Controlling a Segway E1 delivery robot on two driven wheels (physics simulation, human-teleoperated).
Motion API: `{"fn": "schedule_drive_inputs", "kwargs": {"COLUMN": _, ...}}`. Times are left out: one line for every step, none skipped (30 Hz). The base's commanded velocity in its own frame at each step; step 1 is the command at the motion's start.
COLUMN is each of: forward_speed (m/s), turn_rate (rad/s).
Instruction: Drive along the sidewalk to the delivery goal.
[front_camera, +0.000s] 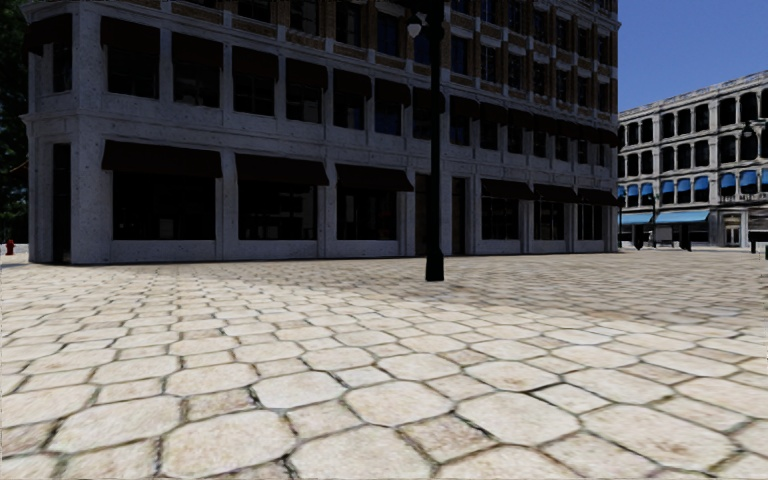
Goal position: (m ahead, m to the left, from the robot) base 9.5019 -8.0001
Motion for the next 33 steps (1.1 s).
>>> {"fn": "schedule_drive_inputs", "kwargs": {"forward_speed": 2.00, "turn_rate": -0.44}}
{"fn": "schedule_drive_inputs", "kwargs": {"forward_speed": 2.00, "turn_rate": -0.44}}
{"fn": "schedule_drive_inputs", "kwargs": {"forward_speed": 2.00, "turn_rate": -0.44}}
{"fn": "schedule_drive_inputs", "kwargs": {"forward_speed": 2.00, "turn_rate": -0.43}}
{"fn": "schedule_drive_inputs", "kwargs": {"forward_speed": 2.00, "turn_rate": -0.43}}
{"fn": "schedule_drive_inputs", "kwargs": {"forward_speed": 2.00, "turn_rate": -0.43}}
{"fn": "schedule_drive_inputs", "kwargs": {"forward_speed": 2.00, "turn_rate": -0.43}}
{"fn": "schedule_drive_inputs", "kwargs": {"forward_speed": 2.00, "turn_rate": -0.43}}
{"fn": "schedule_drive_inputs", "kwargs": {"forward_speed": 2.00, "turn_rate": -0.43}}
{"fn": "schedule_drive_inputs", "kwargs": {"forward_speed": 2.00, "turn_rate": -0.43}}
{"fn": "schedule_drive_inputs", "kwargs": {"forward_speed": 2.00, "turn_rate": -0.43}}
{"fn": "schedule_drive_inputs", "kwargs": {"forward_speed": 2.00, "turn_rate": -0.43}}
{"fn": "schedule_drive_inputs", "kwargs": {"forward_speed": 2.00, "turn_rate": -0.43}}
{"fn": "schedule_drive_inputs", "kwargs": {"forward_speed": 2.00, "turn_rate": -0.43}}
{"fn": "schedule_drive_inputs", "kwargs": {"forward_speed": 2.00, "turn_rate": -0.43}}
{"fn": "schedule_drive_inputs", "kwargs": {"forward_speed": 2.00, "turn_rate": -0.43}}
{"fn": "schedule_drive_inputs", "kwargs": {"forward_speed": 2.00, "turn_rate": -0.43}}
{"fn": "schedule_drive_inputs", "kwargs": {"forward_speed": 2.00, "turn_rate": -0.43}}
{"fn": "schedule_drive_inputs", "kwargs": {"forward_speed": 2.00, "turn_rate": -0.43}}
{"fn": "schedule_drive_inputs", "kwargs": {"forward_speed": 2.00, "turn_rate": -0.43}}
{"fn": "schedule_drive_inputs", "kwargs": {"forward_speed": 2.00, "turn_rate": -0.43}}
{"fn": "schedule_drive_inputs", "kwargs": {"forward_speed": 2.00, "turn_rate": -0.43}}
{"fn": "schedule_drive_inputs", "kwargs": {"forward_speed": 2.00, "turn_rate": -0.43}}
{"fn": "schedule_drive_inputs", "kwargs": {"forward_speed": 2.00, "turn_rate": -0.43}}
{"fn": "schedule_drive_inputs", "kwargs": {"forward_speed": 2.00, "turn_rate": -0.43}}
{"fn": "schedule_drive_inputs", "kwargs": {"forward_speed": 2.00, "turn_rate": -0.43}}
{"fn": "schedule_drive_inputs", "kwargs": {"forward_speed": 2.00, "turn_rate": -0.43}}
{"fn": "schedule_drive_inputs", "kwargs": {"forward_speed": 2.00, "turn_rate": -0.43}}
{"fn": "schedule_drive_inputs", "kwargs": {"forward_speed": 2.00, "turn_rate": -0.43}}
{"fn": "schedule_drive_inputs", "kwargs": {"forward_speed": 2.00, "turn_rate": -0.43}}
{"fn": "schedule_drive_inputs", "kwargs": {"forward_speed": 2.00, "turn_rate": -0.43}}
{"fn": "schedule_drive_inputs", "kwargs": {"forward_speed": 2.00, "turn_rate": -0.43}}
{"fn": "schedule_drive_inputs", "kwargs": {"forward_speed": 2.00, "turn_rate": -0.43}}
